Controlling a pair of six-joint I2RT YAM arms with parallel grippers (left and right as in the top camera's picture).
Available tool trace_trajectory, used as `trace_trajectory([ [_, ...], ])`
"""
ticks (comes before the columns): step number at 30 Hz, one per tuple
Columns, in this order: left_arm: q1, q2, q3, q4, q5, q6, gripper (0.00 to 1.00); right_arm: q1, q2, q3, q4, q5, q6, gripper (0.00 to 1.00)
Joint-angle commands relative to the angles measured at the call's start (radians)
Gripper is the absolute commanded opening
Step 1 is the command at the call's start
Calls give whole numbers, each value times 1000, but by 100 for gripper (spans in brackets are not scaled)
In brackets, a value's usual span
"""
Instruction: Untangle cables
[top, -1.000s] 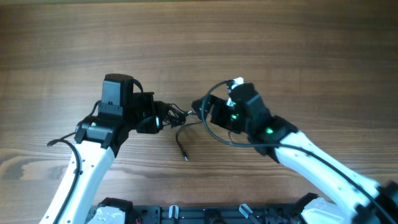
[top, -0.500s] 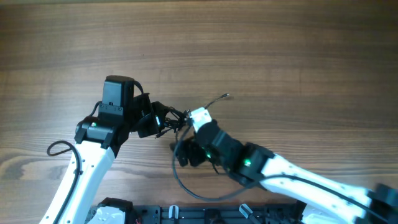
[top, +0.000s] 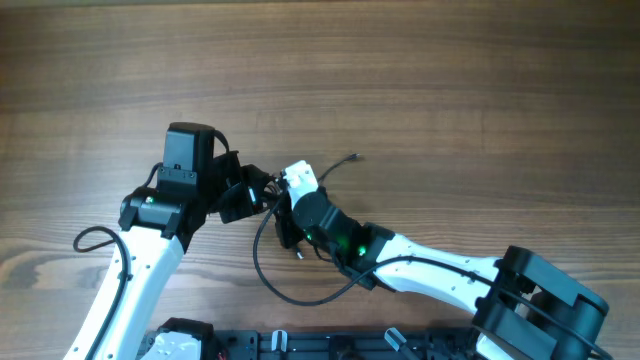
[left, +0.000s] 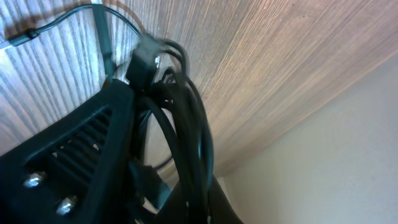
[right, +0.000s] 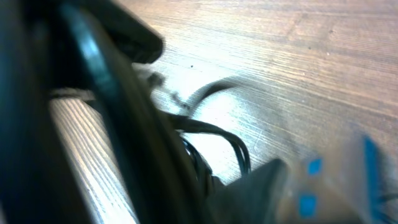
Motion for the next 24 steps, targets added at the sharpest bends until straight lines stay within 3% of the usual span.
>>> trace_trajectory([
  [1,1,-5,15,-1,5,-157,4,3,17,3,-31,-50,-9,5],
  [6,65,-5,15,18,-74,-157,4,3,-10,3,-226,-300,95,5],
  [9,129,-5,15,26,-84,-157,4,3,-43,3,-360,-333,135,12],
  [11,179,-5,15,25,-84,-153,4,3,-74,3,-461,-327,177,11],
  [19,226,-5,15,-7,-102,-153,4,-7,-192,3,-579,-229,203,18],
  [22,226,-5,15,-29,-103,-153,4,-7,-238,3,-649,-130,265,17],
  [24,226,-5,15,-32,-103,-153,4,-7,-266,3,-749,-24,408,20],
])
